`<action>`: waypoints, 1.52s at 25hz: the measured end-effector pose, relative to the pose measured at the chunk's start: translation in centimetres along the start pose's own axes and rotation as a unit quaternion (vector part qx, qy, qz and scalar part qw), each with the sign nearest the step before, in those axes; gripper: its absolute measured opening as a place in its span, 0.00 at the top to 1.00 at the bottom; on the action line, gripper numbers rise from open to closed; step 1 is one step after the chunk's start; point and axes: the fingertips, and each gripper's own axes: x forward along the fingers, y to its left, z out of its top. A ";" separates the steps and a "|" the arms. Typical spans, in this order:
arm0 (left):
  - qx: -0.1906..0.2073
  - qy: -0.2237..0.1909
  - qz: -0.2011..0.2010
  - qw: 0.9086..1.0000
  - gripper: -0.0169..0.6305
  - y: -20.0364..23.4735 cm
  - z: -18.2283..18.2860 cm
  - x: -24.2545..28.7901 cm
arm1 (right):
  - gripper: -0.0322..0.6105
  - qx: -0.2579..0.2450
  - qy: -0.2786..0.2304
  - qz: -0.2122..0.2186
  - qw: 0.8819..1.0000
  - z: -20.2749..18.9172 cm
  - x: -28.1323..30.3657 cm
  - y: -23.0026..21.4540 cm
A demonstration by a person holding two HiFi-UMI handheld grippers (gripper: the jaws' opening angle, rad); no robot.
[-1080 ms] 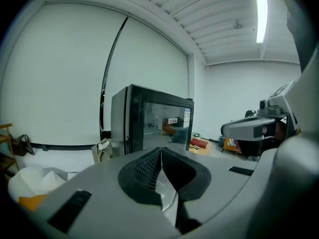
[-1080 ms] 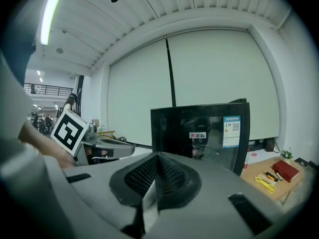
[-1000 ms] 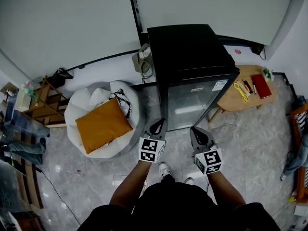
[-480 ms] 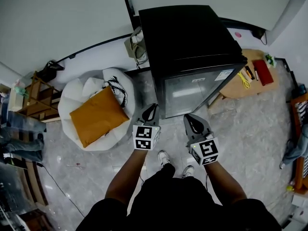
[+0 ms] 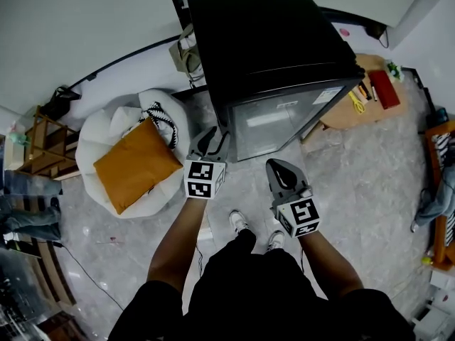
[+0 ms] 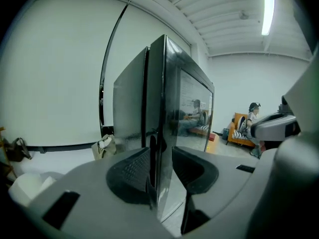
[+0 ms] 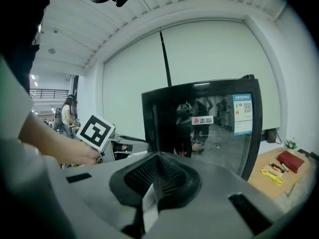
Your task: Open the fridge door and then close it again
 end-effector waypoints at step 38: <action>0.026 -0.012 -0.034 0.999 0.83 -3.7 -0.9 -1.3 | 0.92 0.003 0.004 -0.004 1.000 -1.3 -1.8 0.9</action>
